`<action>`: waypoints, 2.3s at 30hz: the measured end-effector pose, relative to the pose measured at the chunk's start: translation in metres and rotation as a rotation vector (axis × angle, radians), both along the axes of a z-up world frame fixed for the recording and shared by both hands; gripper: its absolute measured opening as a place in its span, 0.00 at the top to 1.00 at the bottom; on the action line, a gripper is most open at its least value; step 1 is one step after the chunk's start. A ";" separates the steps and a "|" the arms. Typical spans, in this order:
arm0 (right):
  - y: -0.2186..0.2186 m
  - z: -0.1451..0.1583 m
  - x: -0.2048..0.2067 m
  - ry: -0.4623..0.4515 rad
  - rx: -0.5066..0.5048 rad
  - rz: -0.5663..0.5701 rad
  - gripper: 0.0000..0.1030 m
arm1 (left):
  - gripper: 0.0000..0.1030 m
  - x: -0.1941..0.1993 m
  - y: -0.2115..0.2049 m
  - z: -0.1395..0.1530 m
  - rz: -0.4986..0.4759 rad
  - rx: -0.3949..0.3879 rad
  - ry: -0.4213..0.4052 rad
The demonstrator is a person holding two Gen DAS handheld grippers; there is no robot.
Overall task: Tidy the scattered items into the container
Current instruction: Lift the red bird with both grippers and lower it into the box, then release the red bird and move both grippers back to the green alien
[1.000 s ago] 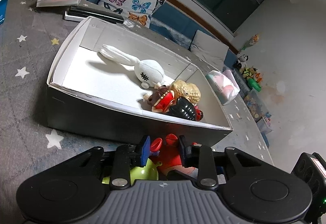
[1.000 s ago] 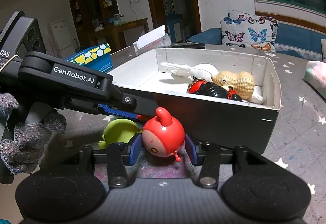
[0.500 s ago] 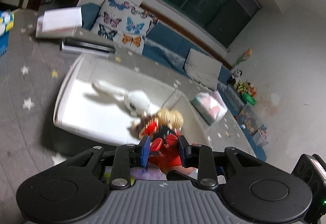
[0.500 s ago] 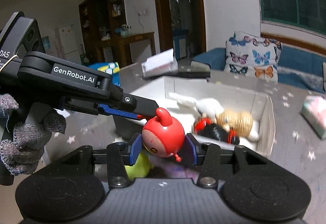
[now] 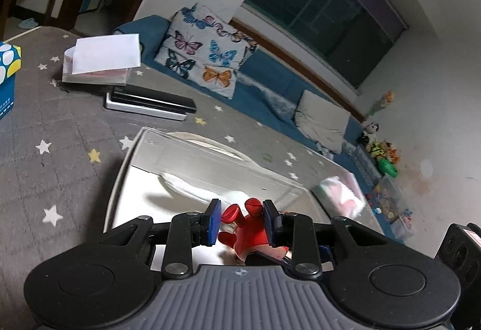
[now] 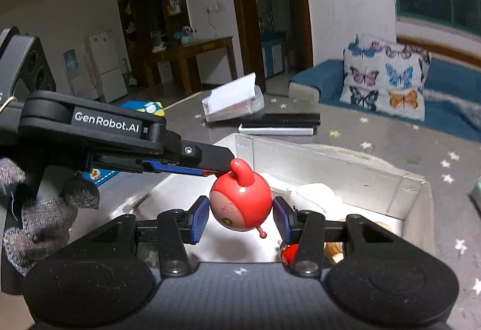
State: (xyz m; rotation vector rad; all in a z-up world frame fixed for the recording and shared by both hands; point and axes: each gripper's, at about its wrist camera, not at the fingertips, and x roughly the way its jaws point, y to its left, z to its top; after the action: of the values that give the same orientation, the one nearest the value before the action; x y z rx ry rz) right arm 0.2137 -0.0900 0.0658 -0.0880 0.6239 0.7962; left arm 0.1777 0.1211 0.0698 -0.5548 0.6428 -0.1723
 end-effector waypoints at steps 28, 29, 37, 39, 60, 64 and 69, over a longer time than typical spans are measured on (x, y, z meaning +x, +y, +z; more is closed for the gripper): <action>0.042 -0.045 0.064 0.153 -0.215 0.029 0.55 | 0.68 0.048 -0.001 -0.042 -0.002 0.096 0.127; 0.043 -0.046 0.065 0.152 -0.223 0.032 0.55 | 0.68 0.048 -0.002 -0.042 -0.003 0.102 0.127; 0.047 -0.046 0.065 0.147 -0.254 0.041 0.54 | 0.67 0.047 -0.004 -0.043 -0.012 0.124 0.122; 0.047 -0.046 0.064 0.144 -0.253 0.042 0.54 | 0.67 0.046 -0.004 -0.043 -0.014 0.123 0.120; 0.040 -0.043 0.053 0.095 -0.230 0.028 0.47 | 0.67 0.038 0.001 -0.035 0.020 0.107 0.114; 0.038 -0.042 0.052 0.094 -0.221 0.024 0.47 | 0.67 0.034 0.002 -0.032 0.026 0.104 0.108; 0.037 -0.038 0.048 0.086 -0.208 0.019 0.47 | 0.67 0.028 0.003 -0.027 0.034 0.104 0.097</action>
State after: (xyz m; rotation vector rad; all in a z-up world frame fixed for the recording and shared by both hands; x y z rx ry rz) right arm 0.2618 -0.0534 0.0276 -0.2511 0.7875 0.7540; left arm 0.2060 0.1239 0.0426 -0.4759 0.7324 -0.0799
